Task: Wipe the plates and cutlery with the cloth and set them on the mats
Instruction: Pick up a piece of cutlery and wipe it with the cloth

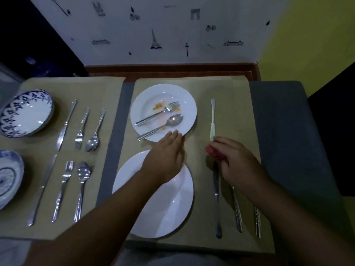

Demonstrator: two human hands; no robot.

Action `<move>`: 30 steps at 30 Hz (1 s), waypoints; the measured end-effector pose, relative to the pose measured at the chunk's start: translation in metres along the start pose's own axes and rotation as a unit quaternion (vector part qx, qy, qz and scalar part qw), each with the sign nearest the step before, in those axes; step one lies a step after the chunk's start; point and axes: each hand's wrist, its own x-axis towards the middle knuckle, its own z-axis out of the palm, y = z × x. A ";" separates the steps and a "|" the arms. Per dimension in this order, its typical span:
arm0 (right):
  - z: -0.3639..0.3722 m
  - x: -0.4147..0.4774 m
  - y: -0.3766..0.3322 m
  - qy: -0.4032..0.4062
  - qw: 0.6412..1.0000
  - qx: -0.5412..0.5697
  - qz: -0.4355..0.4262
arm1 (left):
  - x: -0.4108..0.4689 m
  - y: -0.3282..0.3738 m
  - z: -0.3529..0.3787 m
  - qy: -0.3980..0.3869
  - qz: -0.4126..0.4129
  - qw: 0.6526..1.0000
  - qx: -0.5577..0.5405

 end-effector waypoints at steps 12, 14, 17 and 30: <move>0.034 0.069 -0.093 0.033 0.999 0.005 -0.039 | 0.045 -0.071 -0.037 0.064 -0.125 0.988 0.063; 0.038 0.071 -0.100 0.047 0.998 0.011 -0.027 | 0.053 -0.074 -0.037 0.047 -0.124 0.990 0.055; 0.045 0.068 -0.104 0.051 0.998 -0.017 0.041 | 0.057 -0.079 -0.040 0.031 -0.143 0.988 -0.056; 0.058 0.099 -0.129 -0.078 0.991 -0.089 -0.057 | 0.016 -0.070 -0.077 -0.110 -0.242 0.748 -0.608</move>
